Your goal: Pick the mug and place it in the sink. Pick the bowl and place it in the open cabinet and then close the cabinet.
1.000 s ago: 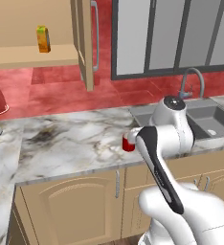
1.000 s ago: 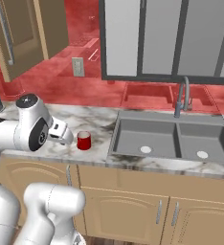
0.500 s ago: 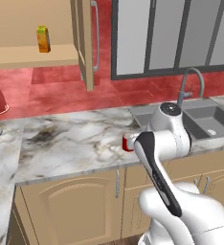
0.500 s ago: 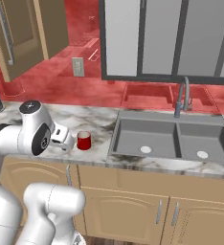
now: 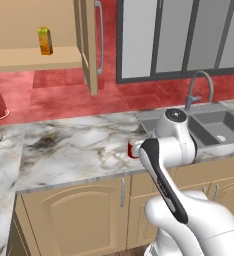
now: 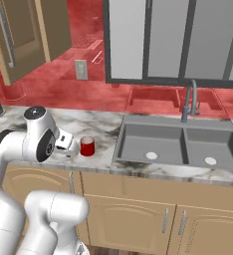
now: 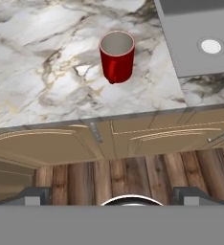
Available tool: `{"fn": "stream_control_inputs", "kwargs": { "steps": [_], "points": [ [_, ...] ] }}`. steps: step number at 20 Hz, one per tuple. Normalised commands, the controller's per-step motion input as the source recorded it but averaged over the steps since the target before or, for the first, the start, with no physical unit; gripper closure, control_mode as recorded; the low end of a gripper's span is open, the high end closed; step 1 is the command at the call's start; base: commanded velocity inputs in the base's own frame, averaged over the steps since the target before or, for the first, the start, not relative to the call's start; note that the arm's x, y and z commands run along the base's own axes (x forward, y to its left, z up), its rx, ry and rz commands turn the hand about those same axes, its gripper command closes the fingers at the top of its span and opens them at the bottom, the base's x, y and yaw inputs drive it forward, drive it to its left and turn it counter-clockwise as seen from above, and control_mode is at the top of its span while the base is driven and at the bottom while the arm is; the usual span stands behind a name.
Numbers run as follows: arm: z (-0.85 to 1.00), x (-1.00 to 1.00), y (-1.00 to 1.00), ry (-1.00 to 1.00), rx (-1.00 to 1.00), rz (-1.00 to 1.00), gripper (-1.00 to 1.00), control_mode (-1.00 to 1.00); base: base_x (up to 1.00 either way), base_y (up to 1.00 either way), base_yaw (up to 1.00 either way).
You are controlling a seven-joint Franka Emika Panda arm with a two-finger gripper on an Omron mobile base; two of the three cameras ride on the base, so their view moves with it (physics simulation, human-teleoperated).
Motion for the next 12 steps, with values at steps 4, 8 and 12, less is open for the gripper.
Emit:
{"fn": "stream_control_inputs", "kwargs": {
  "steps": [4, 8, 12],
  "points": [
    [0.00, 0.13, 0.00, 0.00, 0.00, 0.00, -1.00, -1.00, 0.00, 0.00, 0.00],
    [0.00, 0.12, 0.00, 0.00, 0.00, 0.00, -1.00, -1.00, 0.00, 0.00, 0.00],
    [-0.01, 0.18, -0.03, 0.00, 0.00, 0.00, -1.00, -1.00, 0.00, 0.00, 0.00]
  ]
}}
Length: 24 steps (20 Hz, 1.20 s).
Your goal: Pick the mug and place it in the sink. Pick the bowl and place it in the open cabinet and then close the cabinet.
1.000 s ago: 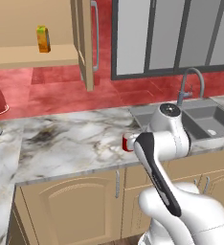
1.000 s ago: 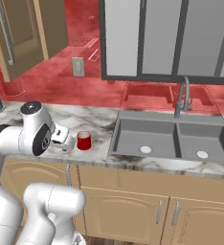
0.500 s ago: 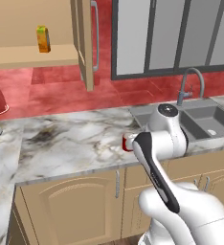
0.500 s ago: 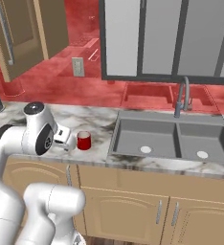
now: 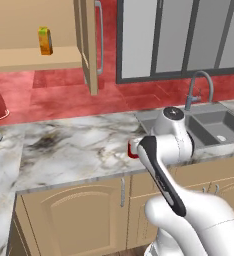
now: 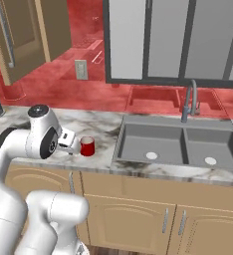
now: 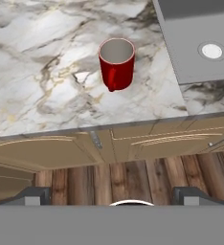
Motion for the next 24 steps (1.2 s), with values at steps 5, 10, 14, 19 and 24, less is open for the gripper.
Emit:
{"fn": "stream_control_inputs", "kwargs": {
  "steps": [5, 10, 14, 19, 24],
  "points": [
    [-0.07, 0.27, -0.01, 0.01, 0.00, 0.00, -1.00, -1.00, 0.00, 0.00, 0.00],
    [-0.06, 0.27, -0.02, 0.01, 0.00, 0.00, -1.00, -1.00, 0.00, 0.00, 0.00],
    [-0.08, 0.33, 0.00, 0.03, 0.00, 0.00, -1.00, -1.00, 0.00, 0.00, 0.00],
    [-0.11, 0.20, 0.00, 0.03, 0.00, 0.00, -1.00, -1.00, 0.00, 0.00, 0.00],
    [-0.13, 0.15, 0.00, 0.07, 0.00, -0.02, -1.00, -1.00, 0.00, 0.00, 0.00]
  ]
}}
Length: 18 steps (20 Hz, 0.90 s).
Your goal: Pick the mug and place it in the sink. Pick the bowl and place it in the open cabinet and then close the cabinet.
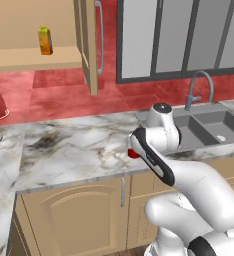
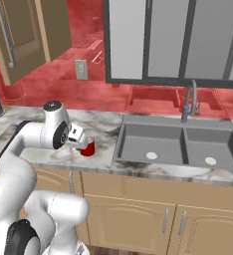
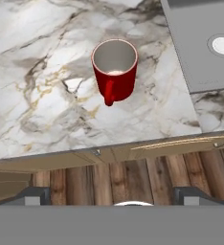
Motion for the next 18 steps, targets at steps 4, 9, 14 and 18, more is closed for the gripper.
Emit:
{"fn": "stream_control_inputs", "kwargs": {
  "steps": [4, 9, 14, 18],
  "points": [
    [-0.18, 0.00, 0.00, 0.10, 0.00, -0.06, -1.00, -1.00, 0.00, 0.00, 0.00],
    [-0.20, 0.03, 0.00, 0.10, 0.00, -0.06, -1.00, -1.00, 0.00, 0.00, 0.00],
    [-0.13, 0.03, 0.00, 0.05, 0.01, -0.02, -1.00, -1.00, 0.00, 0.00, 0.00],
    [-0.13, 0.00, 0.00, 0.03, 0.01, 0.00, -1.00, -1.00, 0.00, 0.00, 0.00]
  ]
}}
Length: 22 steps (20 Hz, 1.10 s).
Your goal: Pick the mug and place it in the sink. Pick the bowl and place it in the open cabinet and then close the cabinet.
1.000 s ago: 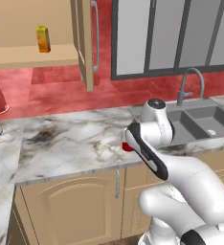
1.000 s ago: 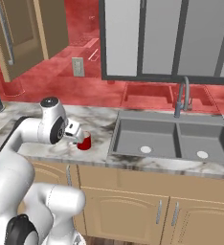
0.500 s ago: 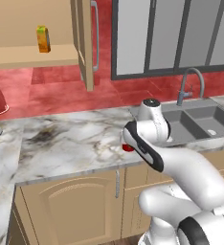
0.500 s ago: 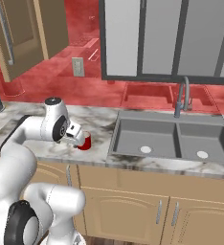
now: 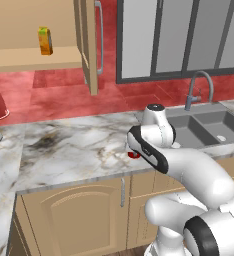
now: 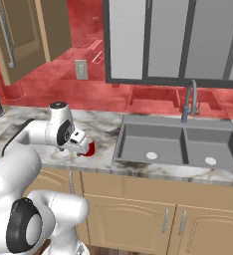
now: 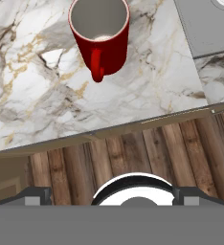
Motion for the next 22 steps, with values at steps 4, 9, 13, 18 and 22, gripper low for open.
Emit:
{"fn": "stream_control_inputs", "kwargs": {
  "steps": [4, 9, 13, 18, 22],
  "points": [
    [-0.11, 0.08, 0.00, 0.02, 0.01, 0.00, -1.00, -1.00, 0.00, 0.00, 0.00],
    [-0.04, 0.20, 0.00, 0.01, 0.00, 0.00, -1.00, -1.00, 0.00, 0.00, 0.00],
    [-0.03, 0.20, 0.00, 0.01, 0.00, 0.00, -1.00, -1.00, 0.00, 0.00, 0.00],
    [-0.05, 0.21, 0.00, 0.02, 0.01, 0.00, -1.00, -1.00, 0.00, 0.00, 0.00],
    [-0.14, 0.18, 0.00, 0.06, 0.03, 0.00, -1.00, -1.00, 0.00, 0.00, 0.00]
  ]
}}
